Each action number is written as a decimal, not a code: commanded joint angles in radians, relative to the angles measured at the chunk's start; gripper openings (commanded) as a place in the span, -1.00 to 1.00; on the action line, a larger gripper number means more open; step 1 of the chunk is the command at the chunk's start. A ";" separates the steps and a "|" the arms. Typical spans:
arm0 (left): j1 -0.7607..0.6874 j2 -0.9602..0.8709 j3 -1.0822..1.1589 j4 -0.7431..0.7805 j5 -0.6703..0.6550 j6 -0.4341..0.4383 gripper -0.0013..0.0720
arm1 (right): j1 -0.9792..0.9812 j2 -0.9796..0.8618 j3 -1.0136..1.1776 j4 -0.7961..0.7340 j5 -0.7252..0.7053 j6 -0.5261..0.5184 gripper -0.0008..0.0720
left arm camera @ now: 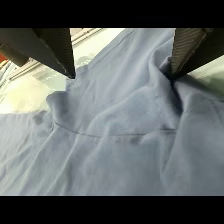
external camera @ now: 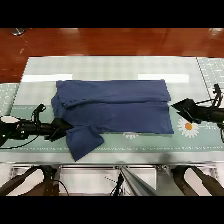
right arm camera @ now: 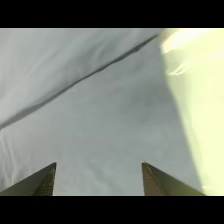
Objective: Fold the shirts.
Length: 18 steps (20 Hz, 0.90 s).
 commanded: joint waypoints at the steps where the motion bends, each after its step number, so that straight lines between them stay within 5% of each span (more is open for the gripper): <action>1: -0.011 0.000 0.000 -0.009 0.025 0.002 0.96 | -0.064 0.001 0.000 -0.022 0.041 0.001 0.73; 9: 0.158 0.065 0.024 0.119 -0.072 -0.009 0.96 | -0.069 0.001 0.000 -0.084 0.072 0.001 0.73; 18: 0.066 0.068 -0.159 -0.079 0.099 0.055 0.95 | -0.068 0.001 0.000 -0.081 0.061 0.003 0.72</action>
